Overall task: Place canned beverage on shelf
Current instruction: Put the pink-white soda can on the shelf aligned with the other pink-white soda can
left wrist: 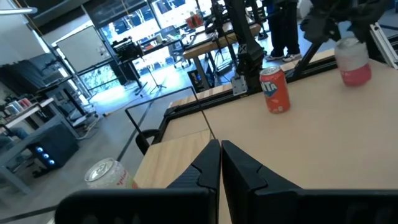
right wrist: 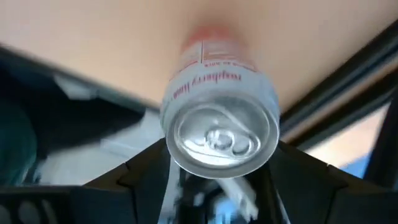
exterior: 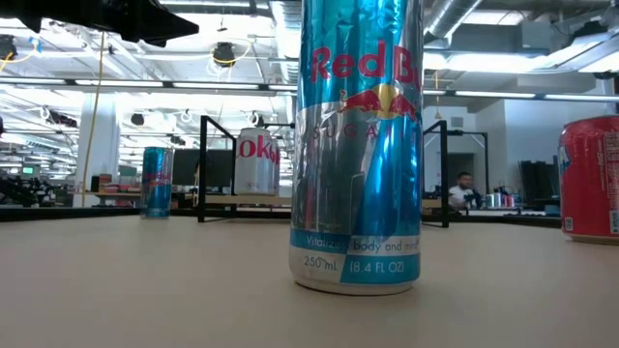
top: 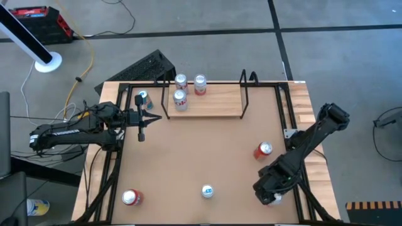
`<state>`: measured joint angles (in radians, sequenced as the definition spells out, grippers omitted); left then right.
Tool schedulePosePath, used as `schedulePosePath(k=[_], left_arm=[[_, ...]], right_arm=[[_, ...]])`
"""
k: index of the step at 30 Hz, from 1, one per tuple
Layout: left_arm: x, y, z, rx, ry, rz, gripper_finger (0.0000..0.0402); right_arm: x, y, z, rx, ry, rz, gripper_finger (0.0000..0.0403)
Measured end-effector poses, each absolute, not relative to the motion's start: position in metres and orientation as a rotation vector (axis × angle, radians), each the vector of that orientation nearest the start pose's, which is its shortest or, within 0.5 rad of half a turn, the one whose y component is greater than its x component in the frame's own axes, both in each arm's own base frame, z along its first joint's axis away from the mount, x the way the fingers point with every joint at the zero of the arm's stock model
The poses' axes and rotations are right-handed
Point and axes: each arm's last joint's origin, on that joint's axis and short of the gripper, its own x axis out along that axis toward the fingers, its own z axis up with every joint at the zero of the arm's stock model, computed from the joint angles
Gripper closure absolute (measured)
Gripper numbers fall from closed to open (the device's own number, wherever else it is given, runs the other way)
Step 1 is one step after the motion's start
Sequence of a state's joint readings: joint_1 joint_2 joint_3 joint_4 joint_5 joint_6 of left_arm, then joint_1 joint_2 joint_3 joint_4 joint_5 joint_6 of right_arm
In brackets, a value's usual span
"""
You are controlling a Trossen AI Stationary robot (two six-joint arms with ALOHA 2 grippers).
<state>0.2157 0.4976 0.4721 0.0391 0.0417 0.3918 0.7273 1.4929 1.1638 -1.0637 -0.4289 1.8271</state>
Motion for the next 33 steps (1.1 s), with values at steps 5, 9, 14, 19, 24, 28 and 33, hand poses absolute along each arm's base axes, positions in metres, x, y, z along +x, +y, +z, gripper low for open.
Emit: schedulePosePath(k=[5, 9, 14, 19, 24, 28, 33], left_arm=[[0.128, 0.027, 0.285, 0.396, 0.022, 0.174, 0.0401], [0.128, 0.027, 0.284, 0.395, 0.028, 0.173, 0.0401], [0.128, 0.027, 0.282, 0.389, 0.044, 0.169, 0.0401], [0.128, 0.027, 0.282, 0.386, 0.047, 0.168, 0.0401], [0.128, 0.027, 0.282, 0.386, 0.048, 0.168, 0.0401], [0.128, 0.027, 0.282, 0.384, 0.048, 0.168, 0.0401], [0.128, 0.027, 0.282, 0.378, 0.047, 0.169, 0.0401]], right_arm=[[0.198, 0.183, 0.273, 1.089, 1.611, -0.633, 0.0135], [0.200, 0.182, 0.273, 1.091, 1.609, -0.643, 0.0159], [0.199, 0.183, 0.273, 1.073, 1.557, -0.668, 0.0224], [0.187, 0.189, 0.260, 1.033, 1.484, -0.741, 0.0276], [0.184, 0.185, 0.238, 0.995, 1.393, -0.800, 0.0257], [0.187, 0.179, 0.229, 0.953, 1.342, -0.793, 0.0197], [0.186, 0.175, 0.225, 0.892, 1.349, -0.782, 0.0118]])
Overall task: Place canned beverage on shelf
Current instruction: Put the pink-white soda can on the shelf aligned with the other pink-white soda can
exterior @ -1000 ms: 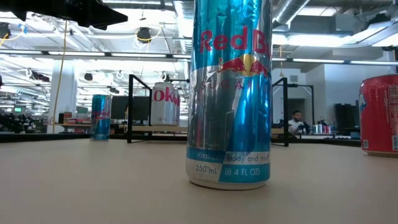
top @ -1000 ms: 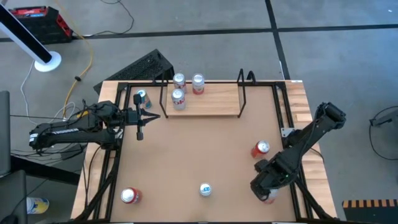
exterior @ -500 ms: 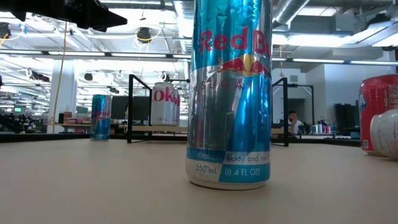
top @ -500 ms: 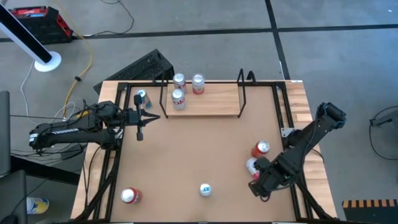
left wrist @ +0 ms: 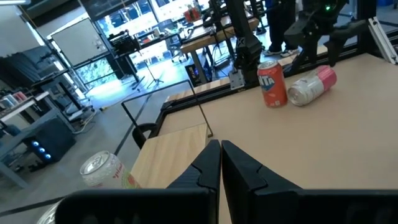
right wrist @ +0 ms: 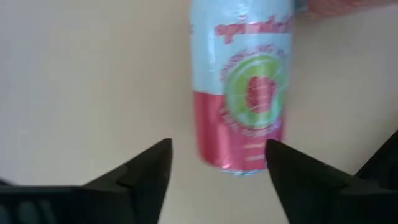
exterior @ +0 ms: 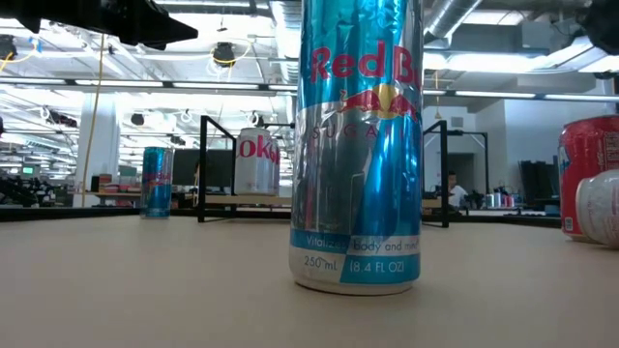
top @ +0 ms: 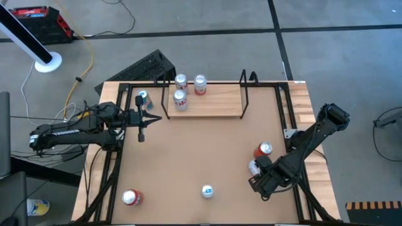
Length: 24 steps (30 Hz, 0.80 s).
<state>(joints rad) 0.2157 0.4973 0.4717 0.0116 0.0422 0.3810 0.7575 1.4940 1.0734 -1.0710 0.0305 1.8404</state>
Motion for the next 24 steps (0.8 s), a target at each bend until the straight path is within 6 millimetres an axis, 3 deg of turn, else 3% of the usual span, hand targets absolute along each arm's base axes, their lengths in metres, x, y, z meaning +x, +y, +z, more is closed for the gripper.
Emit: schedulePosePath(k=[6, 10, 18, 24], left_arm=[[0.128, 0.027, 0.282, 0.377, 0.041, 0.170, 0.0401], [0.128, 0.027, 0.282, 0.371, 0.040, 0.170, 0.0401], [0.128, 0.027, 0.282, 0.377, 0.042, 0.176, 0.0401], [0.128, 0.027, 0.282, 0.368, 0.047, 0.175, 0.0401]], right_arm=[[0.182, 0.170, 0.216, 0.838, 1.353, -0.813, 0.0056], [0.182, 0.169, 0.198, 0.852, 1.305, -0.786, 0.0034], [0.181, 0.166, 0.149, 1.012, 1.197, -0.644, 0.0031], [0.176, 0.161, 0.140, 1.040, 1.164, -0.666, 0.0042]])
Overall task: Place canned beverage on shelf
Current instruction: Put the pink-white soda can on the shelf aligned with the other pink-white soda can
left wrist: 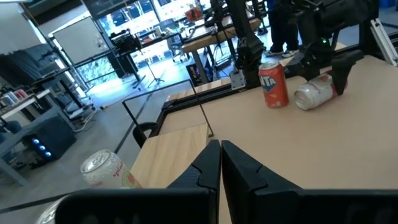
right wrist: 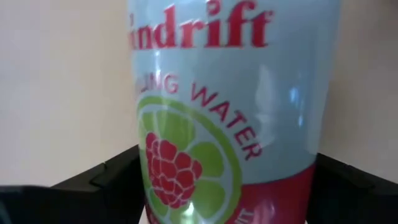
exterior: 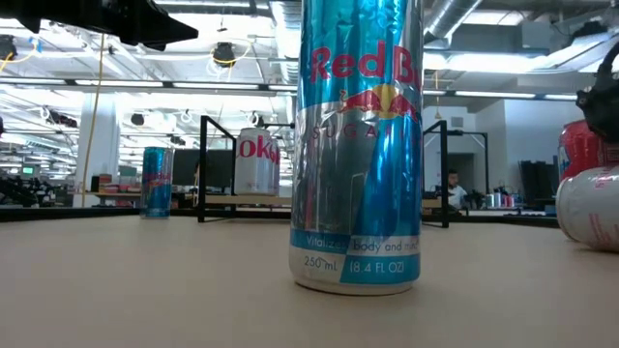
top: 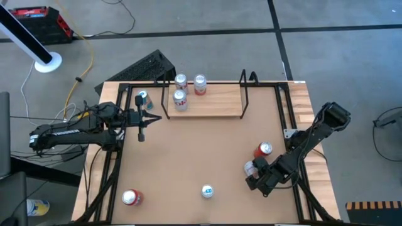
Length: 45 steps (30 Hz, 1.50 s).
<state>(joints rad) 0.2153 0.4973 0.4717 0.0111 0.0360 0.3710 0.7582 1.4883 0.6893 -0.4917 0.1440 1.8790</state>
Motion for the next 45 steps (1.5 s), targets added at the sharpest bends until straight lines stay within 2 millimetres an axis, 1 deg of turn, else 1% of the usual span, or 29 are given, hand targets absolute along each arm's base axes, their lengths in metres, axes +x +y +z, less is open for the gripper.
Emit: schedulePosePath(k=[5, 9, 11, 15, 19, 23, 25, 27, 30, 32, 34, 36, 37, 39, 41, 43, 45], left_arm=[[0.128, 0.027, 0.280, 0.367, 0.061, 0.175, 0.0401], [0.128, 0.027, 0.280, 0.380, 0.069, 0.173, 0.0401], [0.128, 0.027, 0.280, 0.396, 0.070, 0.173, 0.0401], [0.128, 0.027, 0.280, 0.408, 0.072, 0.173, 0.0401], [0.128, 0.027, 0.279, 0.408, 0.076, 0.171, 0.0401], [0.128, 0.027, 0.279, 0.404, 0.084, 0.170, 0.0401], [0.128, 0.027, 0.278, 0.399, 0.088, 0.168, 0.0401], [0.128, 0.027, 0.278, 0.391, 0.092, 0.168, 0.0401], [0.128, 0.027, 0.277, 0.377, 0.098, 0.167, 0.0401], [0.128, 0.027, 0.277, 0.370, 0.101, 0.166, 0.0401], [0.128, 0.027, 0.277, 0.370, 0.101, 0.166, 0.0401], [0.128, 0.027, 0.277, 0.369, 0.101, 0.166, 0.0401], [0.128, 0.027, 0.277, 0.369, 0.101, 0.166, 0.0401], [0.128, 0.027, 0.276, 0.369, 0.106, 0.165, 0.0401], [0.128, 0.027, 0.275, 0.369, 0.114, 0.170, 0.0401], [0.128, 0.028, 0.275, 0.371, 0.121, 0.192, 0.0401], [0.128, 0.028, 0.275, 0.374, 0.124, 0.212, 0.0401]], right_arm=[[0.178, 0.160, 0.141, 1.023, 1.178, -0.644, 0.0049], [0.183, 0.164, 0.147, 0.963, 1.174, -0.582, 0.0080], [0.188, 0.165, 0.152, 0.924, 1.144, -0.561, 0.0084], [0.202, 0.168, 0.173, 0.856, 1.085, -0.518, 0.0084], [0.222, 0.166, 0.202, 0.777, 1.024, -0.476, 0.0084], [0.245, 0.157, 0.233, 0.623, 0.847, -0.447, 0.0084], [0.256, 0.148, 0.242, 0.517, 0.761, -0.452, 0.0084], [0.267, 0.134, 0.245, 0.411, 0.712, -0.465, 0.0084], [0.283, 0.104, 0.240, 0.301, 0.680, -0.476, 0.0084], [0.295, 0.081, 0.234, 0.256, 0.659, -0.451, 0.0084], [0.306, 0.053, 0.229, 0.224, 0.603, -0.409, 0.0084], [0.315, 0.025, 0.229, 0.187, 0.518, -0.368, 0.0084], [0.319, 0.012, 0.232, 0.166, 0.459, -0.338, 0.0084], [0.323, -0.014, 0.238, 0.112, 0.336, -0.315, 0.0084], [0.323, -0.037, 0.241, 0.068, 0.247, -0.321, 0.0084], [0.326, -0.057, 0.235, 0.051, 0.199, -0.334, 0.0084], [0.328, -0.075, 0.221, 0.059, 0.217, -0.326, 0.0084]])
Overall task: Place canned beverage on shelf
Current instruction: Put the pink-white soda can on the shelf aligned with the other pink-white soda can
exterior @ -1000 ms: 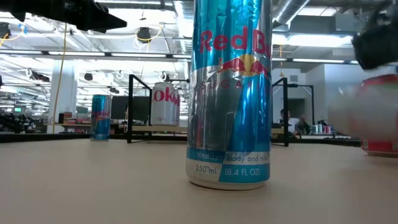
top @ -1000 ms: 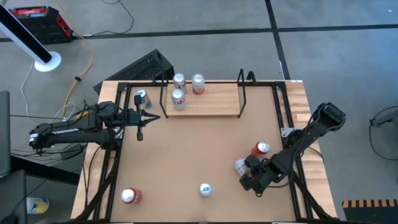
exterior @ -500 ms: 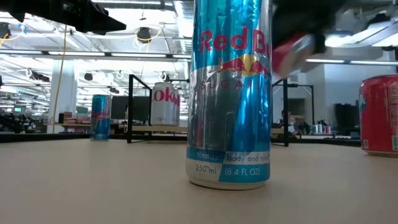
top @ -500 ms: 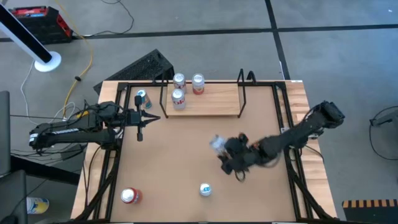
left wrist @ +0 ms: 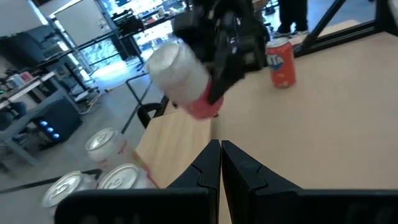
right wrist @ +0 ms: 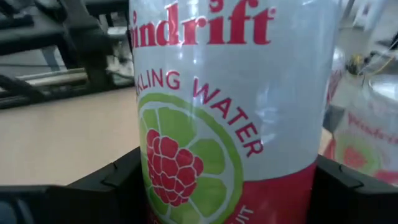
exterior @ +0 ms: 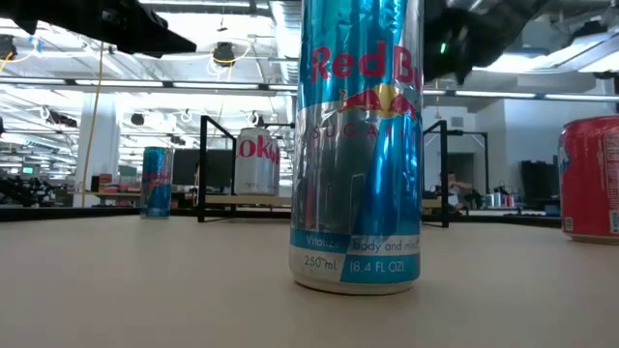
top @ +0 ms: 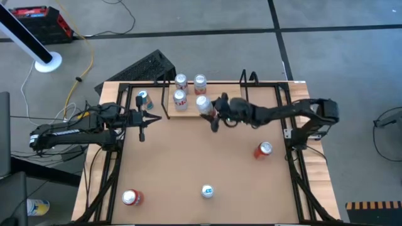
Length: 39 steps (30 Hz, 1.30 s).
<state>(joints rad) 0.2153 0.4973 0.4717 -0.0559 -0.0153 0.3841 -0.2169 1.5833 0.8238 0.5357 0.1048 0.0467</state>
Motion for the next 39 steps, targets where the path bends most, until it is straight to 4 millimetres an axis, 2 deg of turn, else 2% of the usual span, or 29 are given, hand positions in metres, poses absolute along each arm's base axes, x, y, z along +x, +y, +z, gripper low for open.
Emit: schedulePosePath(k=[3, 8, 12, 16, 23, 34, 39], left_arm=[[0.128, 0.029, 0.275, 0.375, 0.128, 0.228, 0.0401], [0.127, 0.029, 0.274, 0.347, 0.141, 0.228, 0.0401], [0.127, 0.029, 0.273, 0.344, 0.151, 0.227, 0.0401], [0.127, 0.029, 0.272, 0.347, 0.155, 0.231, 0.0401], [0.127, 0.029, 0.272, 0.368, 0.159, 0.231, 0.0401], [0.127, 0.029, 0.271, 0.378, 0.170, 0.230, 0.0401], [0.127, 0.029, 0.271, 0.377, 0.169, 0.230, 0.0401]], right_arm=[[0.341, -0.096, 0.201, 0.072, 0.149, -0.335, 0.0084], [0.357, -0.112, 0.165, 0.067, 0.104, -0.460, 0.0084], [0.369, -0.119, 0.157, 0.025, 0.068, -0.559, 0.0084], [0.377, -0.122, 0.144, -0.011, 0.111, -0.625, 0.0084], [0.378, -0.123, 0.130, -0.004, 0.150, -0.657, 0.0084], [0.377, -0.124, 0.127, 0.025, 0.175, -0.662, 0.0084], [0.378, -0.123, 0.126, 0.026, 0.183, -0.660, 0.0065]])
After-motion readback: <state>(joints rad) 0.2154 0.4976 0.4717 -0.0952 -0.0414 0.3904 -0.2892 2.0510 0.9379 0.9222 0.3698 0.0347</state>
